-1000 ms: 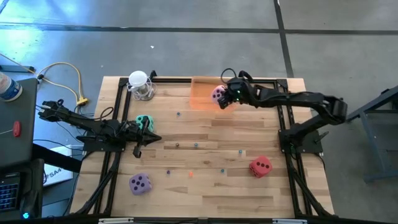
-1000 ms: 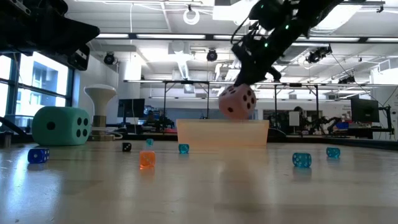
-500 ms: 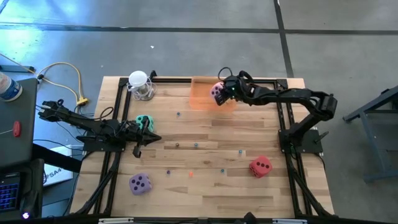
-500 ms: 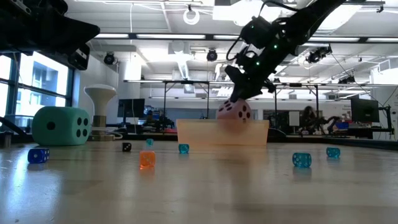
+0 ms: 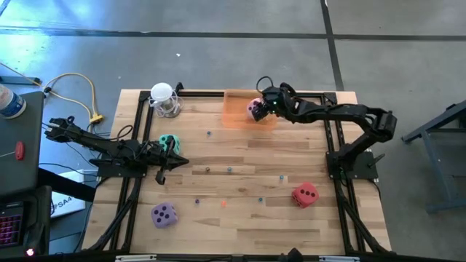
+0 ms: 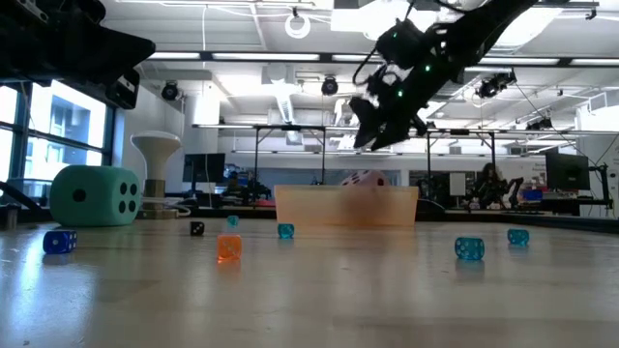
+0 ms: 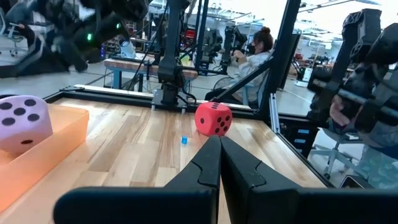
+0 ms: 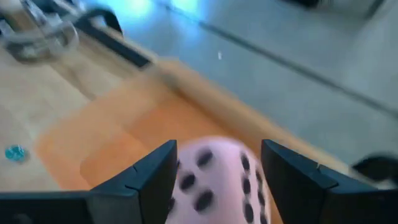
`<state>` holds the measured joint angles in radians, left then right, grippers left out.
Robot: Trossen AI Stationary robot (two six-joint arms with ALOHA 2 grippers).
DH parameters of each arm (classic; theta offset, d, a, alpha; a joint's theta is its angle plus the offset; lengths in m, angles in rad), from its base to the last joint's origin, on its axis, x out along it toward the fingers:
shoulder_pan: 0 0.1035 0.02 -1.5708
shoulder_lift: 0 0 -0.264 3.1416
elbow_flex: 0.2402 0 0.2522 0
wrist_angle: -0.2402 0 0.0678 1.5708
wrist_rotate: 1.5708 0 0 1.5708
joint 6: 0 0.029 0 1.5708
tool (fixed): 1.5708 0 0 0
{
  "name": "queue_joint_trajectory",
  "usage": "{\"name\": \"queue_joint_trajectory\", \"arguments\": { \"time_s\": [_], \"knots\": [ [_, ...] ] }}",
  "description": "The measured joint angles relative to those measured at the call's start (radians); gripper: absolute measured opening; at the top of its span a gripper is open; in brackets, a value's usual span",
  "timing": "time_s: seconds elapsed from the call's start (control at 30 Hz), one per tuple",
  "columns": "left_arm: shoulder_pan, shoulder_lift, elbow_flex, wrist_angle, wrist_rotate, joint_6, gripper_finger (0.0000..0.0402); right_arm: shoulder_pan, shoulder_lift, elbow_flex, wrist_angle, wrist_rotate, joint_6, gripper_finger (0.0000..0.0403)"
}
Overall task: Pick & Place Dice
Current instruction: Put the blue die into the orange bin
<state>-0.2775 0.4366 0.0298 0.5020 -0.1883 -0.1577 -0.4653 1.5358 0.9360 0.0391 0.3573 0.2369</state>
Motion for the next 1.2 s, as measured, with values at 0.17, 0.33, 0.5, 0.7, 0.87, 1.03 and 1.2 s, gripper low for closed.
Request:
{"name": "queue_joint_trajectory", "arguments": {
  "time_s": [0.17,0.33,0.5,0.7,0.87,1.03,1.2],
  "knots": [
    [0.0,0.0,0.0,0.0,0.0,0.0,0.0,0.037,-0.104,0.0,0.018,0.004,-0.094,0.0239],
    [0.0,0.0,0.0,-0.002,0.0,0.0,0.0,0.109,-0.221,0.0,-0.01,-0.015,-0.115,0.024],
    [0.0,0.0,0.0,-0.012,0.0,0.0,0.0,0.194,-0.329,0.0,-0.1,-0.198,-0.136,0.024],
    [0.001,0.0,0.0,-0.019,0.0,0.001,0.0,0.296,-0.386,0.001,-0.34,-0.492,-0.102,0.024],
    [0.001,0.0,0.0,-0.019,0.0,0.001,0.0,0.403,-0.343,0.001,-0.619,-0.521,0.002,0.024],
    [0.001,0.0,0.0,-0.019,0.0,0.001,0.0,0.493,-0.253,0.0,-0.73,-0.397,0.274,0.024],
    [0.001,0.0,0.0,-0.019,0.0,0.001,0.0,0.544,-0.146,0.0,-0.766,-0.417,0.406,0.024]
  ]
}}
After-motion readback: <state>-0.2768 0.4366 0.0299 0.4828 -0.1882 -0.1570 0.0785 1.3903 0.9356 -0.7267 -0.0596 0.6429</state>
